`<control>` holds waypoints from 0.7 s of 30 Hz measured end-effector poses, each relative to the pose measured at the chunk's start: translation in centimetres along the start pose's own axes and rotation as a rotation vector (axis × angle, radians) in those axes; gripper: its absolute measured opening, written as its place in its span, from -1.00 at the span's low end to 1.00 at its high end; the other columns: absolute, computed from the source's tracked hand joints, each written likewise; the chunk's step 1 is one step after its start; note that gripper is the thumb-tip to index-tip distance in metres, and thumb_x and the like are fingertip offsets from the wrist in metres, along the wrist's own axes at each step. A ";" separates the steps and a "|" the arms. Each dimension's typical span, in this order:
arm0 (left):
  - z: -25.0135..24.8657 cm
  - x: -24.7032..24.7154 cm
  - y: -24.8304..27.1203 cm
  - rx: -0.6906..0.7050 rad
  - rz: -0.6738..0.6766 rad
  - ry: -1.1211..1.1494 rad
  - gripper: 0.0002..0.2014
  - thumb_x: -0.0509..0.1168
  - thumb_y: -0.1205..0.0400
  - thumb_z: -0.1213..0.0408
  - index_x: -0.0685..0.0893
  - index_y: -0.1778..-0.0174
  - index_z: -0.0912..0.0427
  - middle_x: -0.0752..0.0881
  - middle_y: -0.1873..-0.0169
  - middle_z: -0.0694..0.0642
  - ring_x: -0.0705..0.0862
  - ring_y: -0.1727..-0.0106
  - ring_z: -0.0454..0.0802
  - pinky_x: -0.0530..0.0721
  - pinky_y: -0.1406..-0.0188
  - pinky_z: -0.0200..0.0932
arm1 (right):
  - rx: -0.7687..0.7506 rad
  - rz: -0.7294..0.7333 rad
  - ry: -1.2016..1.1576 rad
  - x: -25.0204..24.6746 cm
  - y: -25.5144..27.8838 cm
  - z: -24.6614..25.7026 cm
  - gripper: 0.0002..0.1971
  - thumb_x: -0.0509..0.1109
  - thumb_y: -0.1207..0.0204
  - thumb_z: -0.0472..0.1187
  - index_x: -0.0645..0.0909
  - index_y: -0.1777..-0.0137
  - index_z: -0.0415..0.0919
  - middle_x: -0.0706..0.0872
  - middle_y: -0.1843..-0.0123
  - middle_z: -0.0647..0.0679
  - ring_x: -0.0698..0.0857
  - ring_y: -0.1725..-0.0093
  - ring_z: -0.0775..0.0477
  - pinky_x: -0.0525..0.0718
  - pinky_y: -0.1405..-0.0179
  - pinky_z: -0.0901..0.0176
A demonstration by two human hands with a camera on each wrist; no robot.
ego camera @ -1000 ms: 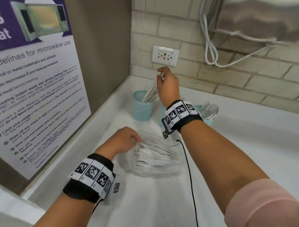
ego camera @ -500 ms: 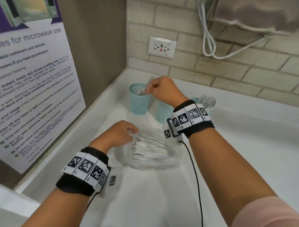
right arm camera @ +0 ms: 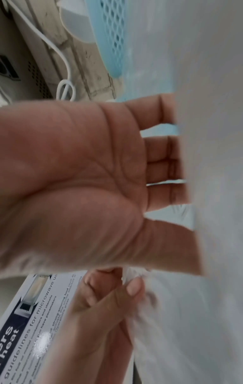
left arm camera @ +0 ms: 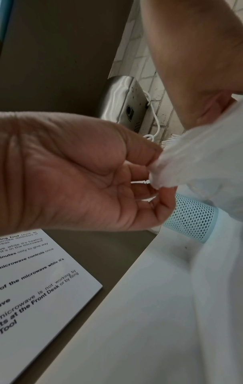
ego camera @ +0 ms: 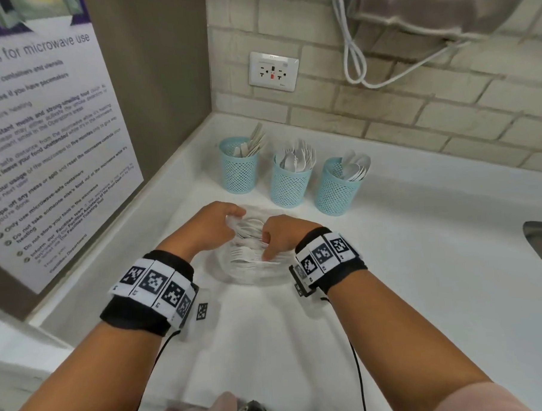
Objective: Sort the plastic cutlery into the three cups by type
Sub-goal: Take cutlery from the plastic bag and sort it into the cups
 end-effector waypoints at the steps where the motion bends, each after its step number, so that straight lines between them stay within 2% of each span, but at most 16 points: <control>1: 0.0 0.0 0.1 0.001 0.002 0.004 -0.48 0.25 -0.53 0.59 0.57 -0.40 0.12 0.55 -0.42 0.02 0.50 -0.43 -0.01 0.41 -0.34 -0.28 | -0.015 -0.014 -0.001 0.0 0.2 0.0 -0.65 0.53 -0.38 -0.10 0.65 -0.06 -0.33 0.66 0.07 -0.10 0.62 0.09 -0.10 0.57 0.09 0.10; 4: -0.2 0.0 0.2 0.002 0.000 0.011 -0.48 0.26 -0.53 0.58 0.57 -0.40 0.12 0.55 -0.43 0.02 0.50 -0.43 0.00 0.42 -0.38 -0.23 | -0.054 -0.056 0.008 0.2 0.7 -0.1 -0.62 0.50 -0.42 -0.05 0.62 -0.05 -0.36 0.58 0.12 -0.07 0.53 0.14 -0.06 0.45 0.17 0.16; 8: -0.4 -0.1 0.3 -0.011 -0.002 0.010 -0.48 0.26 -0.54 0.57 0.56 -0.41 0.10 0.53 -0.44 0.03 0.50 -0.43 0.04 0.44 -0.42 -0.15 | -0.095 -0.147 0.048 -0.1 1.0 -0.2 -0.67 0.44 -0.47 -0.07 0.45 0.35 -0.25 0.50 0.34 -0.06 0.47 0.25 -0.07 0.29 0.43 0.20; 10: -0.6 -0.1 0.4 -0.012 -0.004 0.014 -0.49 0.26 -0.55 0.57 0.56 -0.41 0.11 0.53 -0.44 0.04 0.50 -0.43 0.04 0.43 -0.42 -0.15 | -0.115 -0.177 0.079 -0.3 1.3 0.0 -0.63 0.39 -0.51 -0.11 0.35 0.43 -0.20 0.40 0.42 0.00 0.44 0.25 -0.07 0.24 0.47 0.24; 13: -0.8 -0.1 0.5 -0.012 0.000 0.013 -0.49 0.25 -0.55 0.57 0.55 -0.41 0.12 0.53 -0.43 0.04 0.49 -0.43 0.05 0.43 -0.40 -0.17 | -0.107 -0.134 0.024 -0.1 1.5 0.2 -0.69 0.40 -0.50 -0.14 0.39 0.37 -0.21 0.39 0.41 0.02 0.43 0.27 -0.06 0.27 0.45 0.22; 16: -0.9 -0.2 0.5 -0.015 0.002 0.017 -0.51 0.25 -0.55 0.57 0.57 -0.40 0.12 0.54 -0.43 0.04 0.50 -0.42 0.04 0.43 -0.39 -0.18 | -0.096 -0.074 -0.006 0.4 1.4 0.3 -0.66 0.43 -0.49 -0.08 0.37 0.36 -0.18 0.40 0.41 0.03 0.40 0.34 -0.04 0.29 0.40 0.15; 19: -1.1 -0.2 0.6 -0.019 0.005 0.012 -0.52 0.24 -0.56 0.57 0.58 -0.38 0.13 0.55 -0.41 0.04 0.51 -0.41 0.04 0.42 -0.30 -0.25 | -0.118 -0.060 0.044 0.7 1.5 0.8 -0.62 0.41 -0.50 -0.08 0.31 0.43 -0.10 0.39 0.41 0.05 0.44 0.26 -0.07 0.33 0.32 0.13; 21: -1.2 -0.2 0.7 -0.020 0.004 0.016 -0.53 0.24 -0.57 0.56 0.57 -0.39 0.14 0.55 -0.41 0.05 0.51 -0.41 0.03 0.42 -0.28 -0.26 | -0.145 -0.101 0.042 0.8 1.7 1.1 -0.68 0.41 -0.48 -0.14 0.37 0.41 -0.08 0.42 0.38 0.06 0.46 0.22 -0.07 0.38 0.26 0.15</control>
Point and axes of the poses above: each hand's wrist, its own y-axis away from the middle knuckle, its own x-axis out of the palm, z = x × y, the point moved 3 cm from there along -y, towards the middle knuckle
